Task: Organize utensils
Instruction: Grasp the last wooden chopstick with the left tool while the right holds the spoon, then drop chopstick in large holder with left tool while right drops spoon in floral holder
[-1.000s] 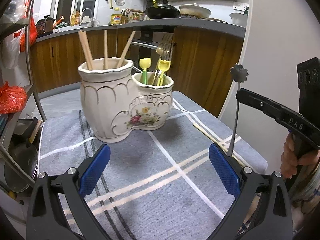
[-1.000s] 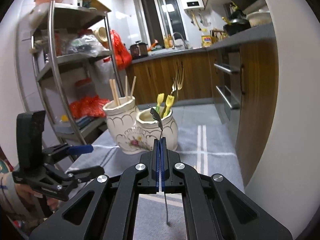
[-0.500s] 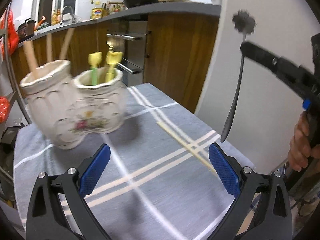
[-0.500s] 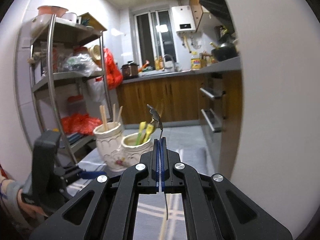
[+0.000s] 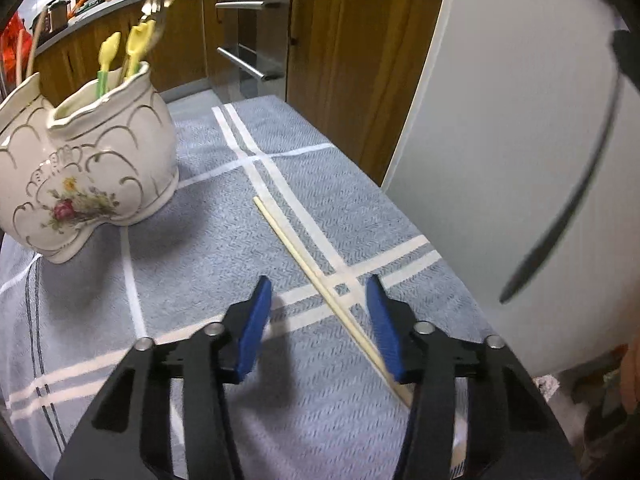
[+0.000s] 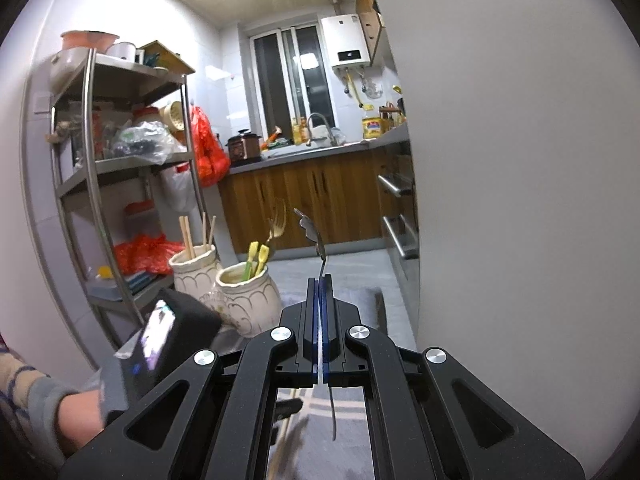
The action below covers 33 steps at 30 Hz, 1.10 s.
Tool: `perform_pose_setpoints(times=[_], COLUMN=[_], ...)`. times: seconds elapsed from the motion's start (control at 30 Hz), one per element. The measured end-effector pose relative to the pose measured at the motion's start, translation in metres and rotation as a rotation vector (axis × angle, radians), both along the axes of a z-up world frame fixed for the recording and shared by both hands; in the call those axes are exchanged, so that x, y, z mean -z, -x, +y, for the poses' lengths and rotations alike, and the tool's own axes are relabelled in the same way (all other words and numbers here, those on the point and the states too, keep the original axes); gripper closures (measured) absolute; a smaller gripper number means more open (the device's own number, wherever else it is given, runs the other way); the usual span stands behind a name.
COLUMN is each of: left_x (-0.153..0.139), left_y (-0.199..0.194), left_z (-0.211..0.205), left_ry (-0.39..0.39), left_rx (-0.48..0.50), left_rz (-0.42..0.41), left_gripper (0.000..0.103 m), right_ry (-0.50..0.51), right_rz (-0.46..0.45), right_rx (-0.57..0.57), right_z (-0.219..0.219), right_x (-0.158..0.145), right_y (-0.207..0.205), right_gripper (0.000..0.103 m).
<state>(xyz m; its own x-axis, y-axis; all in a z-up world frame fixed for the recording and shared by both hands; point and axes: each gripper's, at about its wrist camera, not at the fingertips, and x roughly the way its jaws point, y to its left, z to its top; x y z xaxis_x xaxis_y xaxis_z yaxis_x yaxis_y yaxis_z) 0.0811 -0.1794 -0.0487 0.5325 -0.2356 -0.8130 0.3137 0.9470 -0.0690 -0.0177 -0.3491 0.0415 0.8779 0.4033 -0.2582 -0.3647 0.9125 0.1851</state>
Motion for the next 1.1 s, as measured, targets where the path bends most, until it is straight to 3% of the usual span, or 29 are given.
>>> perform_pose_setpoints(times=[0.17, 0.3, 0.63, 0.83, 1.03, 1.1], left_x=[0.006, 0.007, 0.001, -0.012, -0.035, -0.050], left_y=[-0.005, -0.008, -0.009, 0.000, 0.021, 0.032], left_z=[-0.014, -0.014, 0.011, 0.047, 0.088, 0.105], left_ry=[-0.076, -0.093, -0.058, 0.034, 0.097, 0.104], left_rx=[-0.030, -0.036, -0.001, 0.007, 0.036, 0.051], left_rz=[-0.016, -0.029, -0.033, -0.058, -0.169, -0.247], left_gripper=[0.069, 0.091, 0.099, 0.099, 0.099, 0.099], right_ry=[-0.008, -0.009, 0.003, 0.026, 0.040, 0.041], right_rz=[0.004, 0.007, 0.007, 0.017, 0.028, 0.031], right_rx=[-0.018, -0.032, -0.044, -0.056, -0.075, -0.085], right_z=[-0.004, -0.003, 0.002, 0.015, 0.033, 0.042], right_x=[0.004, 0.004, 0.001, 0.001, -0.002, -0.003], right_y=[0.004, 0.007, 0.010, 0.007, 0.000, -0.004], right_gripper=[0.101, 0.101, 0.101, 0.101, 0.101, 0.101])
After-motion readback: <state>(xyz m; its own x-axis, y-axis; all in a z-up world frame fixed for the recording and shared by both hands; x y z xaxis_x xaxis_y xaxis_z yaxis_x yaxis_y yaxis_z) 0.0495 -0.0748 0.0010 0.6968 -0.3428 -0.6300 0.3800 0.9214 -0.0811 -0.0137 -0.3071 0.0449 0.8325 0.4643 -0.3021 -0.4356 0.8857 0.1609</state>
